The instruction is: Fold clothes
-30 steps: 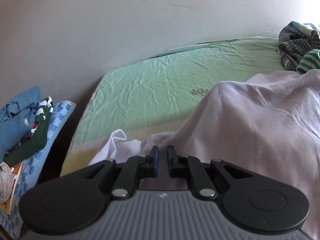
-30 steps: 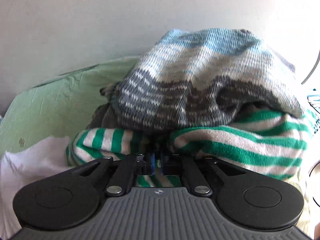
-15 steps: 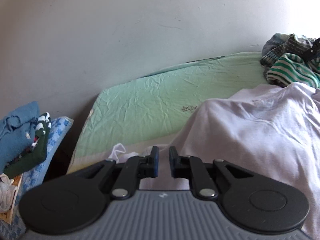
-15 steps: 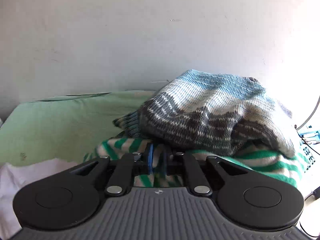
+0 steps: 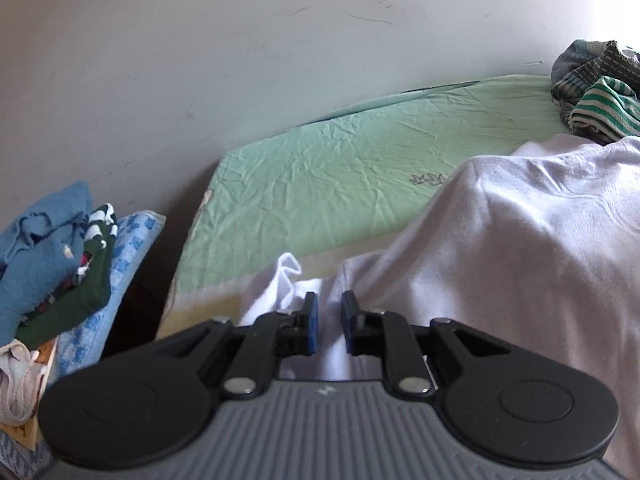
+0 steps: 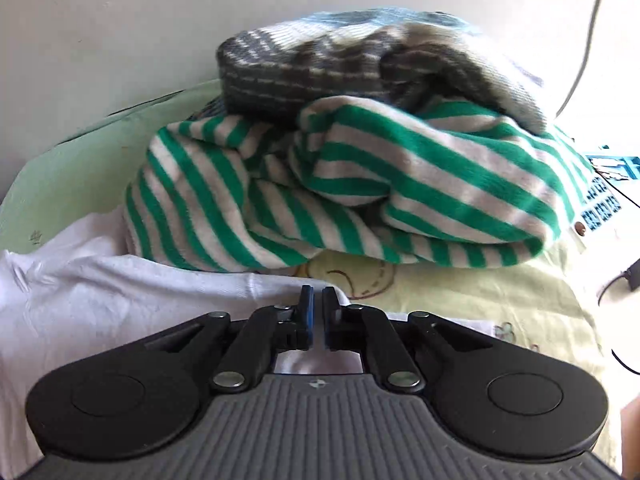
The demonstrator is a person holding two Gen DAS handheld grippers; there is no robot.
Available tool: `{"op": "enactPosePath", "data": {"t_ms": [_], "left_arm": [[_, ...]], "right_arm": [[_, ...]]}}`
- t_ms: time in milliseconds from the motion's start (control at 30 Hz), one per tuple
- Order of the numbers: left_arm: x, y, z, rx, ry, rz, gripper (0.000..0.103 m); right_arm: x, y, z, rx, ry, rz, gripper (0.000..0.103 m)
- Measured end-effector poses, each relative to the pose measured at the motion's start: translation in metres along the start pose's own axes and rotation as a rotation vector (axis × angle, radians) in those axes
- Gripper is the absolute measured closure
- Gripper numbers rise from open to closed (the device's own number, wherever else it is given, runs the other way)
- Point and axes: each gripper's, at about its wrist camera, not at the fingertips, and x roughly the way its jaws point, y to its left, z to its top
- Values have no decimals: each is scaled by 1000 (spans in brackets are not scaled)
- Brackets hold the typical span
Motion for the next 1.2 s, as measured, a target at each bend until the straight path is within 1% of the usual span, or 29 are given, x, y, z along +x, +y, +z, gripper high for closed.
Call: {"op": "enactPosePath", "data": {"t_ms": [33,100,133,167,200,233,367,400,500,567,633,667,700,767,800,833,867,900,933,967,1000,1033,1067,1167,1200], "left_arm": [[-4,3,-1,0,-2,-2,87],[-25,2,-16,9,16,-36,86],[-36,1,-25,15,25,-55,86],[-47,0,-33,20,35,-73,86],[-59,-1,-42,25,45,-92,86],[-70,-2,-50,30,54,-110,85],[-117,-6,-87,45,90,-182,85],[-128,-8,-95,57,101,-188,85],[-155,-14,-128,104,154,-150,85],[-173,-13,-149,116,176,-116,85],[-192,-14,-166,148,180,-54,84],[-200,-15,-173,166,187,-21,84],[-210,-14,-179,149,201,-7,84],[-230,-11,-190,100,231,14,85],[-241,-9,-196,76,246,24,85],[-251,-13,-200,51,246,19,85],[-261,-18,-203,25,242,11,84],[-270,-24,-206,0,237,2,81],[-280,-29,-209,-26,233,-6,70],[-290,-34,-212,-51,229,-15,64],[-300,-40,-215,-76,225,-23,55],[-304,-47,-220,-88,230,-26,52],[-305,-54,-226,-97,237,-28,52],[-304,-67,-236,-130,245,-2,51],[-303,-71,-239,-141,247,7,50]], "right_arm": [[-10,-4,-5,50,10,52,91],[-36,-1,-25,76,5,161,90],[-51,2,-39,51,-4,166,90],[-66,5,-54,24,-13,167,84],[-77,6,-70,11,9,180,77],[-88,7,-86,-2,34,193,76],[-120,12,-146,-58,119,246,76],[-128,14,-161,-73,140,259,76],[-137,15,-197,-89,177,274,77],[-145,7,-207,-74,169,228,77],[-152,-1,-218,-59,160,180,78],[-156,-3,-221,-60,150,174,79],[-160,-5,-224,-62,141,169,79],[-169,-9,-230,-65,121,159,75],[-173,-11,-234,-67,111,154,72],[-177,-13,-237,-69,101,149,70],[-184,-15,-243,-79,103,156,65],[-190,-17,-250,-89,106,165,60],[-196,-19,-257,-99,109,174,59],[-202,-22,-265,-97,113,177,59],[-208,-26,-273,-94,118,180,57],[-214,-30,-281,-91,122,183,55],[-217,-31,-287,-95,121,184,52],[-224,-34,-304,-109,115,184,51],[-227,-35,-309,-114,113,184,51]]}}
